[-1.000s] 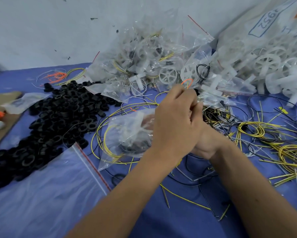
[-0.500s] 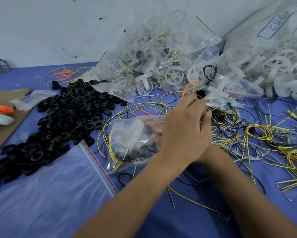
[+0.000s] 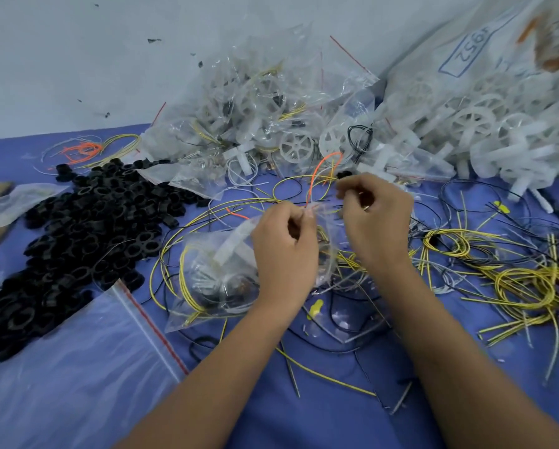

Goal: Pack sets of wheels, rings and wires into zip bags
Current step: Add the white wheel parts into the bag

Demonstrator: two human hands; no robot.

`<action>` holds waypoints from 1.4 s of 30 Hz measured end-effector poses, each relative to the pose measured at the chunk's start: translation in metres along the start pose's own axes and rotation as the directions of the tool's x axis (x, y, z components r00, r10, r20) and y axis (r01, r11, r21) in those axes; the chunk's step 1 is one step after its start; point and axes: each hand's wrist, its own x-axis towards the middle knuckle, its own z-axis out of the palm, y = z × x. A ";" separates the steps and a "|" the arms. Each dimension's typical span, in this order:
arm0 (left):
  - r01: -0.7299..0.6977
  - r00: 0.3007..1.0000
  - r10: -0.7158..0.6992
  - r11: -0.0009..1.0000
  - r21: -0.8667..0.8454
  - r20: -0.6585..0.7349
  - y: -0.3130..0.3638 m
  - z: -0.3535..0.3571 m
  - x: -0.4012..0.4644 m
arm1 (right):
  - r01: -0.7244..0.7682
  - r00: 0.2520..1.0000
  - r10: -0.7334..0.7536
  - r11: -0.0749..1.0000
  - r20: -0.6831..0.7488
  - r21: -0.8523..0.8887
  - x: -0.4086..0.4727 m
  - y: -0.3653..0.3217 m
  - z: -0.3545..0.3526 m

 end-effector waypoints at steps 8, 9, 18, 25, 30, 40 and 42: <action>0.084 0.987 -0.089 0.996 0.039 0.135 -0.011 0.000 0.003 | -0.091 0.968 0.218 0.769 0.127 -0.633 0.076 0.045 0.005; 0.089 0.986 -0.093 0.995 0.040 0.135 -0.011 0.000 0.004 | -0.100 0.935 0.299 0.737 0.189 -0.668 0.084 0.048 0.006; 0.131 0.988 -0.134 0.990 0.045 0.070 -0.013 -0.005 0.007 | -0.330 0.938 0.347 0.905 0.016 -0.268 0.090 0.047 0.001; 0.184 0.982 -0.188 0.980 -0.081 -0.035 -0.012 -0.007 0.009 | -0.391 0.915 0.370 0.713 0.162 0.582 0.020 -0.004 -0.007; 0.203 0.956 -0.241 0.956 -0.213 -0.169 -0.005 -0.010 0.012 | -0.622 0.779 0.251 0.417 0.574 0.663 -0.017 -0.015 0.006; -0.012 0.972 -0.012 0.995 -0.099 -0.234 0.009 -0.020 0.019 | -0.485 0.792 0.236 0.804 0.564 0.344 -0.021 -0.012 -0.001; -0.089 0.966 0.086 0.996 -0.001 -0.243 0.012 -0.023 0.020 | -0.435 0.822 0.209 0.831 0.530 0.347 -0.020 -0.012 -0.001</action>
